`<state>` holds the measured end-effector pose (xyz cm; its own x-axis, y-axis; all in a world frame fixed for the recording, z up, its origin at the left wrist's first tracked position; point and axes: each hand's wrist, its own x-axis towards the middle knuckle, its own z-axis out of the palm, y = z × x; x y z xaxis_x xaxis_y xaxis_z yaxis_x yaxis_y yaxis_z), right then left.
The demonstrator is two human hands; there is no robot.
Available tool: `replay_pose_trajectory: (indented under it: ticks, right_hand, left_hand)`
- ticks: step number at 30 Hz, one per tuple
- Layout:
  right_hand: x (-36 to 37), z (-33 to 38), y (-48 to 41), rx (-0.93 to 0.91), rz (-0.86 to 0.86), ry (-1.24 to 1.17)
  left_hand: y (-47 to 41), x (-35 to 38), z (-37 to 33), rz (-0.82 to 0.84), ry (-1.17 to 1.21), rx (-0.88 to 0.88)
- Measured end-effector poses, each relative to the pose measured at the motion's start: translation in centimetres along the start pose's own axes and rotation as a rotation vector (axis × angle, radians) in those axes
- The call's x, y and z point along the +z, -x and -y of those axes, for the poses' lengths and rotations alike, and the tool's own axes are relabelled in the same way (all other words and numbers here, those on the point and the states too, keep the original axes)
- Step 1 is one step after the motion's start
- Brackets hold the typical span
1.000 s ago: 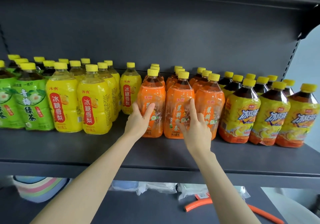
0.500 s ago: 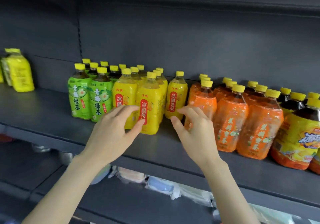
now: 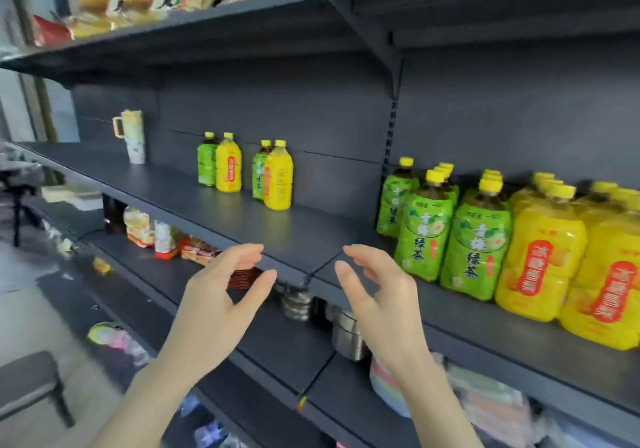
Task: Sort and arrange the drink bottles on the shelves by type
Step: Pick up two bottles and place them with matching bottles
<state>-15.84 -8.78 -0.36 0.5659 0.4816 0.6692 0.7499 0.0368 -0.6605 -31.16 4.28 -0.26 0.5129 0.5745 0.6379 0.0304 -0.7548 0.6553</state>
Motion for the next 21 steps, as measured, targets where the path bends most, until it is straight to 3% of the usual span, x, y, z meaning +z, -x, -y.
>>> replay_pose_trajectory:
  ticks: [7,21]
  right_hand:
    - [12.8,1.7,-6.8,0.006,0.084,-0.036]
    - [33.3,-4.7,-26.2,0.055,-0.016,0.032]
  left_hand:
    - [-7.1,-5.8,9.5,-0.063,0.018,-0.032]
    - [-29.4,-6.4,29.9,0.030,0.013,0.024]
